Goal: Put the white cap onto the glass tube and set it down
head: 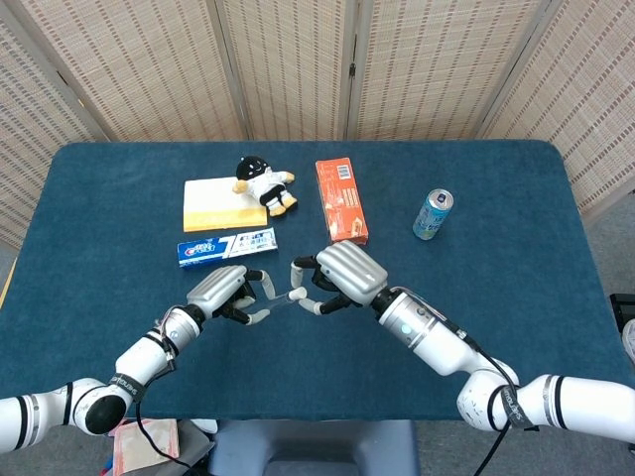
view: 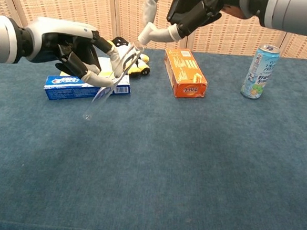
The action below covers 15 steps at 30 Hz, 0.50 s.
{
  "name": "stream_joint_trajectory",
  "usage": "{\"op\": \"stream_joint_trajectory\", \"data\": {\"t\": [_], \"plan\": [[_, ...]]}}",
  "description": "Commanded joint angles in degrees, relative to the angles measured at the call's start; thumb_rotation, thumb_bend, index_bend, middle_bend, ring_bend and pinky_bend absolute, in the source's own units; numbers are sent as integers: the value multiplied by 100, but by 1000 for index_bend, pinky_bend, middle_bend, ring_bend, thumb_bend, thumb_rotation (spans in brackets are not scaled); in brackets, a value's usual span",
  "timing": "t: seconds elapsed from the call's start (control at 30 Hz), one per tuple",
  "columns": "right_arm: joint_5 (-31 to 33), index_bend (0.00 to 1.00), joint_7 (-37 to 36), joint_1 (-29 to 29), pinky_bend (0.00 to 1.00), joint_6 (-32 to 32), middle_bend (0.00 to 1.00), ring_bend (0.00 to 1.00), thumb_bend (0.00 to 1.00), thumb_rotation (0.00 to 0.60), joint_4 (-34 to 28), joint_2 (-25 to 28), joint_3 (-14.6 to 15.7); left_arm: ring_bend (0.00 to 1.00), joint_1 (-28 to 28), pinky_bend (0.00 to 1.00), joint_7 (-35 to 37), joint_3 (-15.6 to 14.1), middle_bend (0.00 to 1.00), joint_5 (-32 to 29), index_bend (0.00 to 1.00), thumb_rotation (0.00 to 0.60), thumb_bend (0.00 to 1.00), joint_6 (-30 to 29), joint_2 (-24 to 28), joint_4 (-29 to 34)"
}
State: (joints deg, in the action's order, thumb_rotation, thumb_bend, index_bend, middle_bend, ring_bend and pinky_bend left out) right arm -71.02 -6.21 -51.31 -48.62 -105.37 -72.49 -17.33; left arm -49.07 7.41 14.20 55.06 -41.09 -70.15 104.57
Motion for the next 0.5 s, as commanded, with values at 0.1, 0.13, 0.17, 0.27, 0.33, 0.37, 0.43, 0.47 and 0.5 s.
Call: {"op": "stream_joint_trajectory", "data": {"t": [0.1, 0.13, 0.17, 0.27, 0.33, 0.37, 0.43, 0.47, 0.5], "plan": [[9, 605, 8, -12, 1000, 10, 1000, 1000, 413, 600, 2, -11, 27, 1000, -13, 1000, 5, -1, 1000, -5, 592, 600, 427, -7, 13, 14], [11, 605, 11, -16, 1000, 13, 1000, 1000, 412, 600, 4, -15, 31, 1000, -16, 1000, 3, 1, 1000, -5, 592, 600, 427, -16, 12, 16], [13, 605, 13, -22, 1000, 17, 1000, 1000, 413, 600, 6, -21, 36, 1000, -20, 1000, 2, -2, 1000, -9, 592, 600, 427, -17, 14, 18], [23, 605, 24, -40, 1000, 31, 1000, 1000, 413, 600, 11, -34, 47, 1000, -33, 1000, 0, -6, 1000, -27, 592, 600, 427, -18, 10, 16], [35, 605, 39, -51, 1000, 32, 1000, 1000, 413, 600, 26, -50, 53, 1000, -44, 1000, -4, -13, 1000, -40, 592, 600, 427, -14, 4, 13], [45, 605, 39, -58, 1000, 36, 1000, 1000, 413, 600, 33, -57, 52, 1000, -50, 1000, -9, -21, 1000, -45, 592, 600, 427, -10, -2, 12], [58, 605, 41, -68, 1000, 39, 1000, 1000, 413, 600, 49, -65, 51, 1000, -58, 1000, -19, -32, 1000, -44, 592, 600, 427, -6, -4, 9], [66, 605, 38, -73, 1000, 40, 1000, 1000, 413, 600, 57, -71, 49, 1000, -62, 1000, -25, -38, 1000, -43, 592, 600, 427, -9, -7, 8], [73, 605, 38, -78, 1000, 46, 1000, 1000, 413, 600, 60, -72, 50, 1000, -64, 1000, -24, -40, 1000, -43, 592, 600, 427, -11, -11, 9]]}}
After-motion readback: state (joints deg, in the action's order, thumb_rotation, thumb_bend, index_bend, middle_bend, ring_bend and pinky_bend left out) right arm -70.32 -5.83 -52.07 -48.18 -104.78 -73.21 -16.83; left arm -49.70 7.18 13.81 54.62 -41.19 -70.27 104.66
